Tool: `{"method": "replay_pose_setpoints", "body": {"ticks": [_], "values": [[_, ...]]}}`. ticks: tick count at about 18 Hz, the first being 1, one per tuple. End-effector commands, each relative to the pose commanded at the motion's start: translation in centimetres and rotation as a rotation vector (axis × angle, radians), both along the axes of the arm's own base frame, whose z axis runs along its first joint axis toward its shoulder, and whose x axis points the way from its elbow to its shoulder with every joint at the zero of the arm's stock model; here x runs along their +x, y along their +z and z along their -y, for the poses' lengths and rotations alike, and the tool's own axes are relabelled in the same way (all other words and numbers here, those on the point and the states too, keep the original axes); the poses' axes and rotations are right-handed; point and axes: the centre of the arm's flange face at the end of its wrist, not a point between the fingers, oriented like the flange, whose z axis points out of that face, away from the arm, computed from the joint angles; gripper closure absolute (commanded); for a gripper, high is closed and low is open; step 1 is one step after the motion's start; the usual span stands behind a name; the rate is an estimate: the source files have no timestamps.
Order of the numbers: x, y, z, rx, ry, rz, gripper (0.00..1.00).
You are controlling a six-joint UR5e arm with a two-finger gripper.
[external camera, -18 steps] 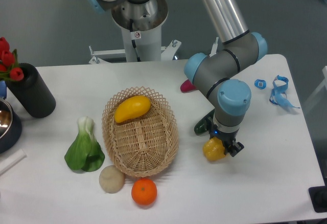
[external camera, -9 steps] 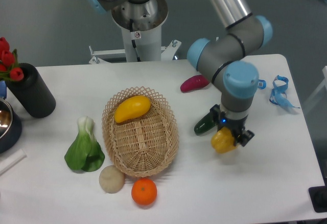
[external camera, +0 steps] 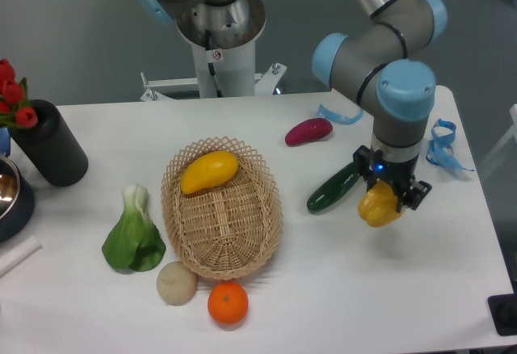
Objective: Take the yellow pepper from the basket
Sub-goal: 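Lift the held yellow bell pepper up off the table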
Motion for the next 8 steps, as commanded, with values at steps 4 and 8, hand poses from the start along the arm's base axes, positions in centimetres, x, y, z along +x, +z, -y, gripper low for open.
{"method": "replay_pose_setpoints", "body": {"ticks": [4, 8], "values": [[-0.7, 1.7, -0.4, 0.001, 0.011, 0.015, 0.37], [-0.8, 2.2, -0.3, 0.004, 0.011, 0.015, 0.37]]}}
